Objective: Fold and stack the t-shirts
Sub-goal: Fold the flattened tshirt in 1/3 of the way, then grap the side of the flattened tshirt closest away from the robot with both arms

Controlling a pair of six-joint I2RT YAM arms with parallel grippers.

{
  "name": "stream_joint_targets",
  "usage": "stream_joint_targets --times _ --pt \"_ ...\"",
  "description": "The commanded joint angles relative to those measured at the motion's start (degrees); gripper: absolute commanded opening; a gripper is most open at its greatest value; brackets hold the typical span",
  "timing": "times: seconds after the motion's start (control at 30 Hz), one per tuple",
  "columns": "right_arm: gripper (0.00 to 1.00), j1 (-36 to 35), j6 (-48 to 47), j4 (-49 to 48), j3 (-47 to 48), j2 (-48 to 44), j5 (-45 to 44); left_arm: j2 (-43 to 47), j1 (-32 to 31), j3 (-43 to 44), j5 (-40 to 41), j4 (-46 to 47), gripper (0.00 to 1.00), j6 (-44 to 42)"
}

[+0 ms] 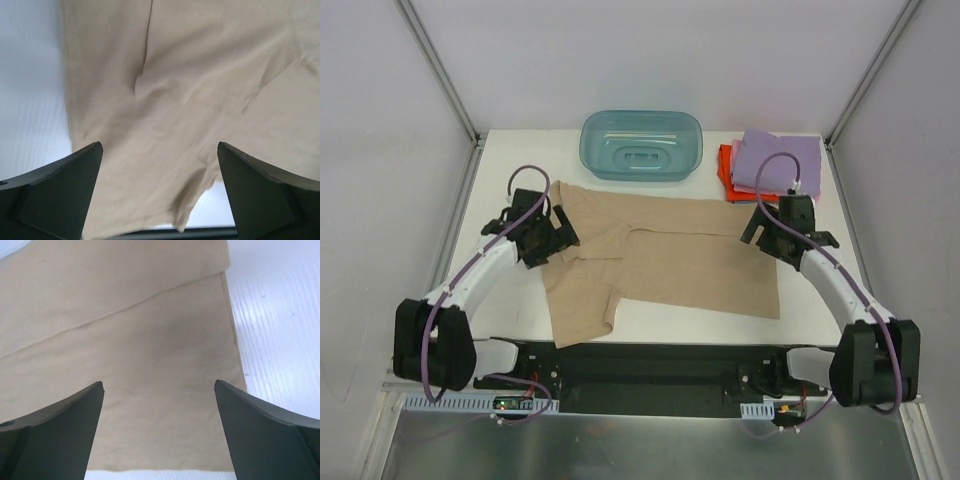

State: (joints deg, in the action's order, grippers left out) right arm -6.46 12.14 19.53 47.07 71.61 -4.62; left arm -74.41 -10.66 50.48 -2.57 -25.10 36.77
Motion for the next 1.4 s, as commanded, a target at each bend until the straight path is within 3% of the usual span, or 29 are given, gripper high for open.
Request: stream_joint_targets --times 0.0,0.03,0.2,0.37,0.47,0.63,0.77,0.8,0.9,0.93,1.03,1.37 --pt "0.97 0.3 1.6 3.8 -2.9 -8.2 -0.2 9.5 -5.6 -7.3 0.5 -8.5 0.99 5.0" --pt "0.97 0.3 1.7 4.4 -4.5 -9.6 -0.5 10.9 -9.2 -8.5 1.6 -9.6 0.99 6.4" --pt "0.97 0.3 1.8 4.7 -8.3 -17.2 -2.1 17.7 -15.5 -14.9 4.4 -19.8 0.96 15.9" --pt "0.97 0.3 1.3 6.8 -8.7 -18.8 -2.4 25.2 -21.3 -20.9 5.8 -26.7 0.81 26.7" --pt "0.97 0.3 1.1 6.7 -8.7 -19.3 -2.9 27.7 -22.4 -24.8 4.7 -26.4 0.73 30.3" --pt "0.97 0.3 0.8 6.7 -8.6 -18.9 -3.0 24.2 -24.0 -25.8 5.0 -25.3 0.61 31.4" --pt "0.97 0.3 0.7 6.7 -8.9 -19.4 -3.5 20.5 -24.1 -26.1 5.1 -18.6 0.50 30.3" --pt "0.97 0.3 0.6 6.9 -9.0 -19.6 -3.6 19.1 -24.1 -26.0 4.2 -17.5 0.40 29.9" --pt "0.97 0.4 0.6 7.3 -8.9 -20.1 -4.4 16.8 -24.1 -25.5 4.1 -16.0 0.28 29.1" --pt "0.97 0.3 0.6 7.5 -8.9 -20.2 -5.1 16.6 -24.1 -25.4 4.3 -15.9 0.18 28.8" --pt "0.97 0.3 1.7 8.2 -9.1 -20.7 -6.3 16.8 -24.1 -25.3 4.8 -15.9 0.01 28.6" --pt "0.97 0.4 10.1 22.5 -12.4 -30.9 -6.3 21.8 -24.1 -21.3 5.8 -16.3 0.00 24.1"
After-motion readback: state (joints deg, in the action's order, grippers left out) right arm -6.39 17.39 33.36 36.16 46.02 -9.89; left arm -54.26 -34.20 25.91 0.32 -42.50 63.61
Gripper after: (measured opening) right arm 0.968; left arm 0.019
